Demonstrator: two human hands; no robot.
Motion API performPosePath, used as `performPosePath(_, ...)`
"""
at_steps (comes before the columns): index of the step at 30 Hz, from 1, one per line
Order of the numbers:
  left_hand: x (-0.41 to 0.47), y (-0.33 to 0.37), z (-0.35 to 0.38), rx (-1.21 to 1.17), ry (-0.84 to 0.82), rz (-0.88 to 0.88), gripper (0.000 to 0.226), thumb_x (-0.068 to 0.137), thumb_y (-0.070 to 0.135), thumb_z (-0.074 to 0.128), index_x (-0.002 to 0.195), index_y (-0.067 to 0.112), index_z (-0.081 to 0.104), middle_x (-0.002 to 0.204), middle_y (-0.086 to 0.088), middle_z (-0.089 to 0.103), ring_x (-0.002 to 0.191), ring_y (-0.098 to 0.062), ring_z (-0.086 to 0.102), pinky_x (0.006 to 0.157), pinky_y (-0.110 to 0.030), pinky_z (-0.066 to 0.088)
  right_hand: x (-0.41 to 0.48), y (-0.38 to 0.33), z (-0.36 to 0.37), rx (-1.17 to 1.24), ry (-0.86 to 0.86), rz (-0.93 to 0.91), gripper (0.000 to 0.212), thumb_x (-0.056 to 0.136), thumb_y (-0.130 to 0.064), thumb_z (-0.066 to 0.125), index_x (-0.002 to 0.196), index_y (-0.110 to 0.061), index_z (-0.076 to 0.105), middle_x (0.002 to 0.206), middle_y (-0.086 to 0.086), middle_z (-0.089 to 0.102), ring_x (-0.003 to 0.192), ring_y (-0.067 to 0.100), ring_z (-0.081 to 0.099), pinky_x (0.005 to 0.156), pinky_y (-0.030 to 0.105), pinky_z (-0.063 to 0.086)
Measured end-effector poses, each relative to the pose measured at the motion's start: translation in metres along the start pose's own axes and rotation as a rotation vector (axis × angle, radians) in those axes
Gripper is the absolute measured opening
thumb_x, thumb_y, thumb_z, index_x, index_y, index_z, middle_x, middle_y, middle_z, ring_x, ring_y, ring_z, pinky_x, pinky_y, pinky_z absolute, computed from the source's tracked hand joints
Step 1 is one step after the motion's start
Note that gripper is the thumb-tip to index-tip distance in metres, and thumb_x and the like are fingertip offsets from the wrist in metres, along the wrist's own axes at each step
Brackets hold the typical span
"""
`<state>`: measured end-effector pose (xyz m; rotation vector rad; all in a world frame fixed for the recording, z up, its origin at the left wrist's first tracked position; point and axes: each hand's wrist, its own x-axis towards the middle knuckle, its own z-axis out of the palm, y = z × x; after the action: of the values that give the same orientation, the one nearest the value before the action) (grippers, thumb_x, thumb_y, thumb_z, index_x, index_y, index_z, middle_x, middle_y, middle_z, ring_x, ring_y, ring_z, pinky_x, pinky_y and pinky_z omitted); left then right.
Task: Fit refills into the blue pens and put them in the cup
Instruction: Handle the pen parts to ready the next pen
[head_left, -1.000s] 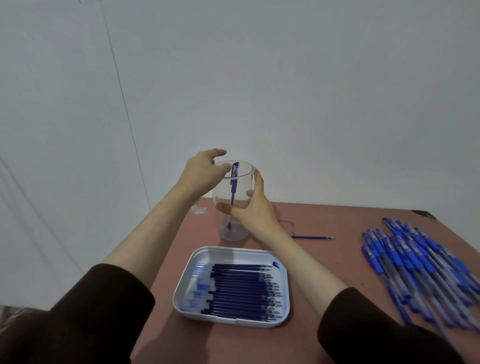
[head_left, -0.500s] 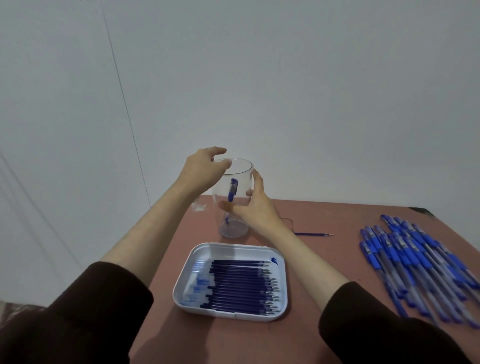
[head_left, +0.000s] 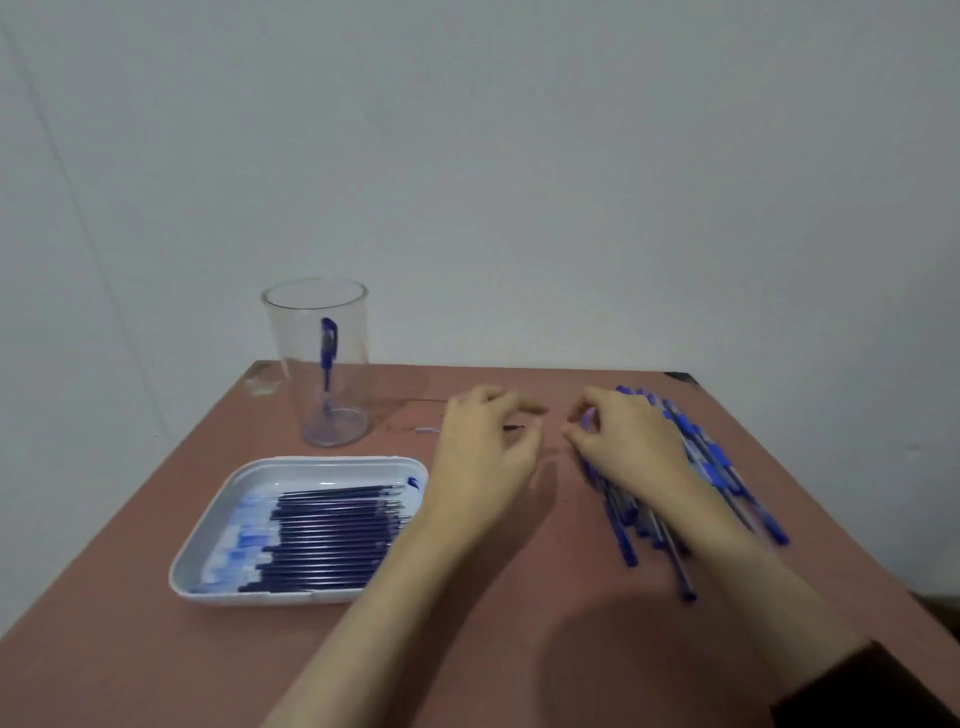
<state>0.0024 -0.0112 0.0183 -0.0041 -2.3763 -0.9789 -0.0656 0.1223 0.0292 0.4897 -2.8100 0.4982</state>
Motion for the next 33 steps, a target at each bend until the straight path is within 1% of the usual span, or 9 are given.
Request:
performPosePath(2,-0.005,-0.003,0.016,-0.041,-0.032,-0.059,0.022,0.086,0.013,0.059,0.102,0.021,0.072,0.108,-0.003,0.064,0.108,-0.019,0.053,0.092,-0.017,0.031,-0.003,0.009,-0.007,-0.152,-0.054,0.050,0.014,0.090,-0.027,0.054,0.098,-0.019,0.060,0.098,0.003,0.062,0.098,0.026,0.056,0.069,0.030,0.036)
performPosePath(5,-0.006,-0.005,0.022,-0.069,-0.024,-0.102,0.023,0.088,0.012,0.057,0.104,0.021,0.071,0.110,-0.004,0.065,0.108,-0.019,0.054,0.084,-0.015,0.030,-0.003,0.014,-0.010,-0.266,-0.083,0.094,0.010,0.087,-0.017,0.052,0.079,-0.012,0.053,0.077,0.002,0.053,0.077,0.026,0.050,0.062,0.028,0.035)
performPosePath(11,-0.010,-0.011,0.022,-0.049,0.013,-0.090,0.023,0.089,0.012,0.054,0.102,0.022,0.071,0.108,0.003,0.066,0.106,-0.015,0.051,0.079,-0.013,0.025,-0.005,0.010,-0.009,-0.383,-0.119,0.113,0.034,0.091,-0.021,0.054,0.066,-0.015,0.031,0.065,-0.003,0.037,0.063,0.017,0.042,0.055,0.025,0.026)
performPosePath(16,-0.009,-0.010,0.023,-0.067,-0.001,-0.107,0.023,0.089,0.012,0.055,0.102,0.022,0.071,0.109,0.003,0.067,0.107,-0.015,0.053,0.081,-0.015,0.030,-0.002,0.010,-0.007,-0.291,-0.162,0.158,0.033,0.088,-0.019,0.053,0.061,-0.014,0.035,0.059,-0.003,0.039,0.051,0.012,0.034,0.048,0.022,0.022)
performPosePath(19,-0.010,-0.008,0.022,-0.122,-0.016,-0.136,0.023,0.090,0.015,0.054,0.103,0.024,0.071,0.108,0.008,0.067,0.104,-0.009,0.055,0.087,-0.019,0.037,0.000,0.006,-0.010,-0.210,-0.065,0.180,0.031,0.092,-0.023,0.050,0.064,-0.012,0.042,0.064,-0.002,0.042,0.062,0.017,0.039,0.054,0.024,0.029)
performPosePath(22,-0.006,-0.005,0.019,-0.351,-0.008,-0.249,0.021,0.092,0.018,0.056,0.108,0.021,0.069,0.103,0.009,0.069,0.093,-0.003,0.062,0.087,-0.022,0.048,0.001,-0.001,-0.010,0.105,0.109,0.122,0.036,0.097,-0.037,0.049,0.073,-0.012,0.056,0.065,0.000,0.056,0.061,0.018,0.050,0.050,0.027,0.034)
performPosePath(26,0.002,-0.003,0.012,-0.859,-0.040,-0.433,0.036,0.095,0.024,0.053,0.130,0.015,0.054,0.113,-0.003,0.067,0.096,-0.014,0.067,0.085,-0.032,0.055,-0.007,-0.023,0.001,1.305,-0.131,0.155,0.018,0.096,-0.021,0.055,0.086,-0.008,0.060,0.058,0.004,0.058,0.047,0.015,0.048,0.045,0.023,0.038)
performPosePath(30,0.007,-0.001,-0.005,-1.105,0.067,-0.390,0.023,0.097,0.021,0.048,0.117,0.017,0.059,0.093,0.003,0.074,0.081,-0.008,0.070,0.076,-0.029,0.055,-0.007,-0.024,0.011,1.369,-0.282,0.095,0.017,0.096,-0.015,0.054,0.083,-0.008,0.063,0.055,0.001,0.048,0.042,0.009,0.032,0.041,0.021,0.023)
performPosePath(33,0.009,-0.005,-0.013,-1.138,0.172,-0.360,0.021,0.095,0.018,0.052,0.115,0.018,0.060,0.095,-0.001,0.074,0.084,-0.012,0.071,0.067,-0.020,0.054,-0.005,-0.016,0.005,1.250,-0.325,0.033,0.016,0.095,-0.015,0.056,0.090,-0.011,0.070,0.056,0.003,0.051,0.043,0.010,0.035,0.042,0.020,0.029)
